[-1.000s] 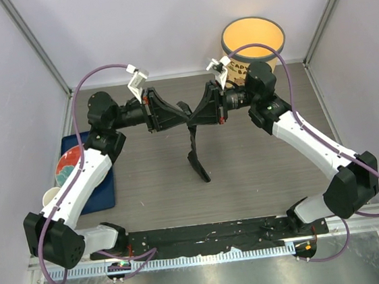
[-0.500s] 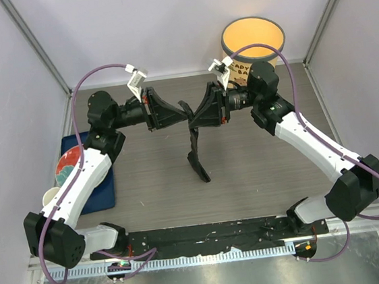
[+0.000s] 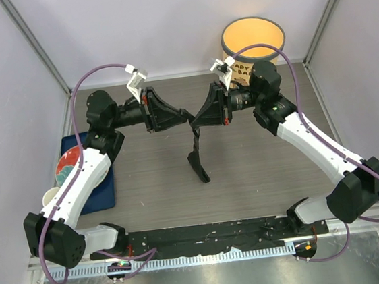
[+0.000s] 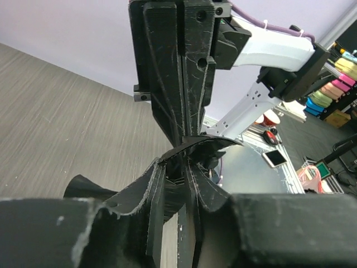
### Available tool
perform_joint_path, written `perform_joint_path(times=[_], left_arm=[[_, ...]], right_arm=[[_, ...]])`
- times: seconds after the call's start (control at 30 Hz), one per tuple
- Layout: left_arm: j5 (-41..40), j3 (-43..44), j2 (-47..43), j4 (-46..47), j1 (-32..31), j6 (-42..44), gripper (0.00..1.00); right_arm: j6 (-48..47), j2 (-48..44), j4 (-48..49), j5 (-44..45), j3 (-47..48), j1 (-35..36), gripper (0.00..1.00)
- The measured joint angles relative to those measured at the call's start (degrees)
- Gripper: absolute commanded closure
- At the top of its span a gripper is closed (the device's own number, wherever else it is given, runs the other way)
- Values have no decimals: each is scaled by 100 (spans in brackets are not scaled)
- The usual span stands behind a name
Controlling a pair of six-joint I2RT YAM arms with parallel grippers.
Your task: Put the trash bags into the trash bin
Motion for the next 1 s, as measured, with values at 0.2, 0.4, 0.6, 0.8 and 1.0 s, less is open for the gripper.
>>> perform_joint_path(times=[0.2,0.4,0.6,0.8,1.0], left_arm=[[111,-15,-66,24,-9,181,64],[111,-15,-76,26,-149,332,56],[92,-13,-76,26,-297,446,86],[107,20,-48,48,-308,470,100],[155,20,-48,26,-199,420,100]], right_arm=[[2,0,0,-2,0,0,97],[17,0,2,-9,0,-2,92],[48,0,2,-48,0,-2,92],[70,0,4,-114,0,-13,84],[114,-20,-44,-111,0,-149,80]])
